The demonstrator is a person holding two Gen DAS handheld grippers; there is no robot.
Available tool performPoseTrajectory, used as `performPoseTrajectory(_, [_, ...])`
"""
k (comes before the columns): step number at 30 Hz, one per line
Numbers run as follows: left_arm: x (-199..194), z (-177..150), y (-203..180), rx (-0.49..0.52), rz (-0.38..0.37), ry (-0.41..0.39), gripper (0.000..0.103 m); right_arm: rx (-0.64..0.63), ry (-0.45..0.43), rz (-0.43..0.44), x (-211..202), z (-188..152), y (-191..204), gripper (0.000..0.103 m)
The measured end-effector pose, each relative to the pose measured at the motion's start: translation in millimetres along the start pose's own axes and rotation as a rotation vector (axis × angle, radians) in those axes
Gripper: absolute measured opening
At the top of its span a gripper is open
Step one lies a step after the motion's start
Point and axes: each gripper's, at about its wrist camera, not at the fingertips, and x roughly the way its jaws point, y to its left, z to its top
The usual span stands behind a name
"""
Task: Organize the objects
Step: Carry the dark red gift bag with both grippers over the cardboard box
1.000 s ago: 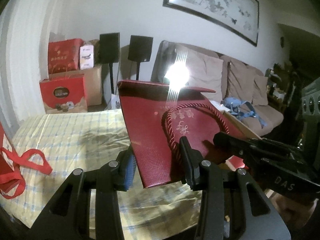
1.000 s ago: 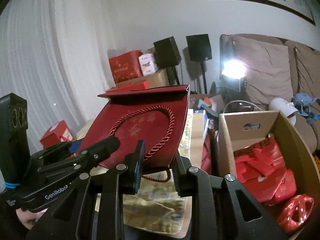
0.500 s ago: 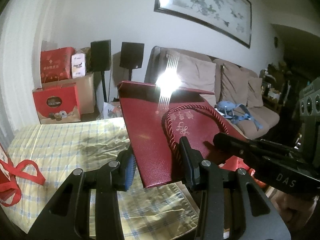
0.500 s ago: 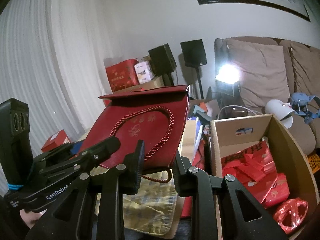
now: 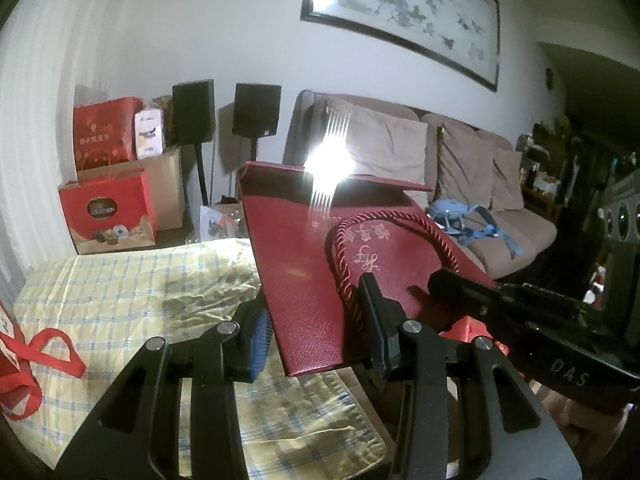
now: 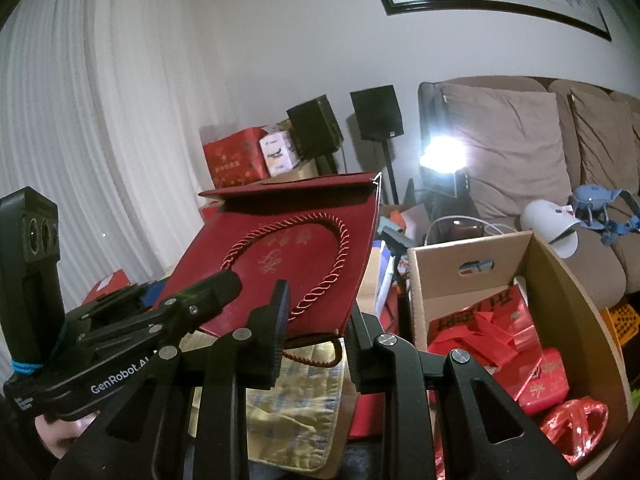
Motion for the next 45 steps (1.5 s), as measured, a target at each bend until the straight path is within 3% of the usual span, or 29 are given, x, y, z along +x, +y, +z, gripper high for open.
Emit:
performPoseTrajectory(18, [16, 10, -35, 0.023, -0.022, 0.000, 0.038, 0.043, -0.012, -0.036, -15, 8, -32, 0.025])
performPoseTrajectory(45, [64, 16, -93, 0.036, -0.124, 0.052, 0.038, 0.123, -0.018, -0.155, -36, 11, -93, 0.025])
